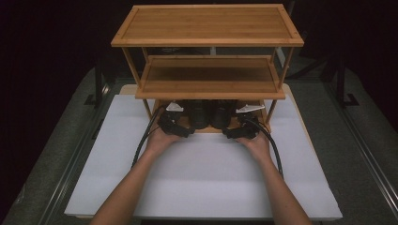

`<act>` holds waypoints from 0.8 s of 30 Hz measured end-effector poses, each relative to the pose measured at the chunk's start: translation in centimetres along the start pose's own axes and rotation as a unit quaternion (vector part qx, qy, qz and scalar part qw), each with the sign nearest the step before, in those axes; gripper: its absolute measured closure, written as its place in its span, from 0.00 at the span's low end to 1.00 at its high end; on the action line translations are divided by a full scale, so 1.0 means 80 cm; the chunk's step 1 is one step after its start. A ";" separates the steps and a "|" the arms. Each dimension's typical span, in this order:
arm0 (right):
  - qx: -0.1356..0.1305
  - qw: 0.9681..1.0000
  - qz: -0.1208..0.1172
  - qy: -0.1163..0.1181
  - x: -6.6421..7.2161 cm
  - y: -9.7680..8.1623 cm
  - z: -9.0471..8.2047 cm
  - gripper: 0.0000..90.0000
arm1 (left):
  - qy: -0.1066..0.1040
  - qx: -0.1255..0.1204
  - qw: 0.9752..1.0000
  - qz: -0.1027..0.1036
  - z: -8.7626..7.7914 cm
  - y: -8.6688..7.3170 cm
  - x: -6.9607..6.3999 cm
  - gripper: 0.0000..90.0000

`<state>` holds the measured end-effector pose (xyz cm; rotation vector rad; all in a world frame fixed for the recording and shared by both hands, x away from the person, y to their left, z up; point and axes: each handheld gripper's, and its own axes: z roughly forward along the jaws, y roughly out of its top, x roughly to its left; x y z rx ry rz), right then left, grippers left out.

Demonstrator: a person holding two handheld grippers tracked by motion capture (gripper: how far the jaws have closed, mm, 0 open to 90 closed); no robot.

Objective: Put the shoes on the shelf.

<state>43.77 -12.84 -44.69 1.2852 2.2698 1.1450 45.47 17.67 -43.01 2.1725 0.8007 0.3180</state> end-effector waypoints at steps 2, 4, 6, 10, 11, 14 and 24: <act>0.005 1.000 -0.001 -0.003 0.002 0.000 -0.007 0.03 | 0.001 0.006 1.000 0.003 -0.007 -0.001 -0.004 0.05; 0.002 1.000 -0.012 -0.009 0.002 0.000 -0.014 0.03 | 0.001 0.008 1.000 0.009 -0.015 -0.002 -0.006 0.05; 0.000 1.000 -0.013 -0.007 0.003 -0.001 -0.022 0.03 | 0.004 0.008 1.000 0.013 -0.025 -0.006 -0.007 0.05; -0.008 1.000 -0.017 -0.003 0.004 -0.008 -0.040 0.03 | 0.007 0.008 1.000 0.011 -0.044 -0.016 -0.013 0.05; -0.010 1.000 -0.019 -0.004 0.005 -0.012 -0.046 0.03 | 0.008 0.007 1.000 0.011 -0.048 -0.019 -0.014 0.05; -0.022 0.999 -0.024 -0.007 0.006 -0.023 -0.063 0.03 | 0.014 0.003 1.000 0.009 -0.066 -0.032 -0.017 0.05; -0.032 0.999 -0.019 -0.006 -0.001 -0.070 -0.116 0.03 | 0.039 0.004 0.999 0.008 -0.131 -0.093 -0.024 0.05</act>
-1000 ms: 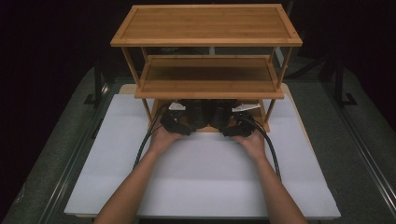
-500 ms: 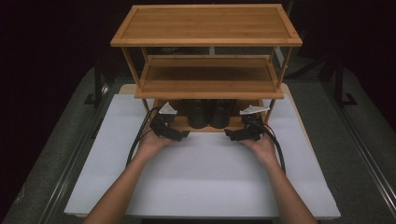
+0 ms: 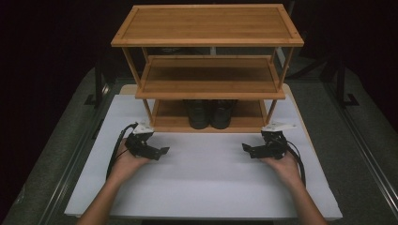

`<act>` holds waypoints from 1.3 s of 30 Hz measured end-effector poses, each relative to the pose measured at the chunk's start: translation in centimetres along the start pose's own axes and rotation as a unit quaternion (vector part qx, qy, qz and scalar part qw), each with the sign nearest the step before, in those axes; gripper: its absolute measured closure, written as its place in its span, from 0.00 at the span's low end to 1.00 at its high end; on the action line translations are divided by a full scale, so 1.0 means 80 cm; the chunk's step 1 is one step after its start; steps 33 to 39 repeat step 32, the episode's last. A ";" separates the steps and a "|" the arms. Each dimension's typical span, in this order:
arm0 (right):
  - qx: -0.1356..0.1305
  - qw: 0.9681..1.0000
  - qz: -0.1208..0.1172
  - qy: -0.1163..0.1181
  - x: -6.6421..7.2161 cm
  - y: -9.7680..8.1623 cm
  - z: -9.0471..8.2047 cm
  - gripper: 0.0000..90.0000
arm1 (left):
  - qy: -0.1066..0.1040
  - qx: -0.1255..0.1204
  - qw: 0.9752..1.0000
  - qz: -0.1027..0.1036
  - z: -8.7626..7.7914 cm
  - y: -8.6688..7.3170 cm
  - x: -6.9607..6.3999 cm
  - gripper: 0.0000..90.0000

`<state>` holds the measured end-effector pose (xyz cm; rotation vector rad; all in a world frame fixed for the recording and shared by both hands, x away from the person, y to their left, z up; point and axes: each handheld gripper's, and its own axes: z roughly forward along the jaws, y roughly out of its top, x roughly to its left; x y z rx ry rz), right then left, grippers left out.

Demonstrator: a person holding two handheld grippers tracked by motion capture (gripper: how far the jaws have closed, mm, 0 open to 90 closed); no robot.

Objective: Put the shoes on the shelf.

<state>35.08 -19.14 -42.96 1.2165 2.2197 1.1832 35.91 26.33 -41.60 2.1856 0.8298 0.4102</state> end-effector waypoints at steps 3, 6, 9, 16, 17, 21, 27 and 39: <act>0.002 1.000 -0.001 -0.005 -0.002 -0.015 -0.017 0.03 | 0.005 -0.005 1.000 -0.006 -0.018 -0.016 -0.002 0.05; 0.004 1.000 0.002 -0.009 -0.004 -0.033 -0.032 0.03 | 0.010 -0.001 1.000 -0.007 -0.036 -0.034 -0.005 0.05; 0.010 1.000 0.001 -0.015 -0.004 -0.046 -0.044 0.03 | 0.015 0.000 1.000 -0.008 -0.049 -0.048 -0.007 0.05; 0.034 0.999 0.007 -0.031 -0.005 -0.082 -0.077 0.03 | 0.027 0.018 0.999 -0.007 -0.079 -0.096 -0.016 0.05; 0.037 0.999 0.008 -0.034 -0.006 -0.088 -0.081 0.03 | 0.027 0.019 0.999 -0.011 -0.081 -0.101 -0.017 0.05; 0.046 0.998 0.010 -0.052 -0.010 -0.105 -0.095 0.03 | 0.031 0.023 0.999 -0.024 -0.090 -0.120 -0.021 0.05; 0.075 0.995 0.021 -0.063 -0.015 -0.115 -0.097 0.03 | 0.032 0.034 0.998 -0.033 -0.089 -0.135 -0.023 0.04; 0.079 0.994 0.017 -0.069 -0.013 -0.115 -0.096 0.03 | 0.031 0.033 0.998 -0.037 -0.088 -0.136 -0.023 0.04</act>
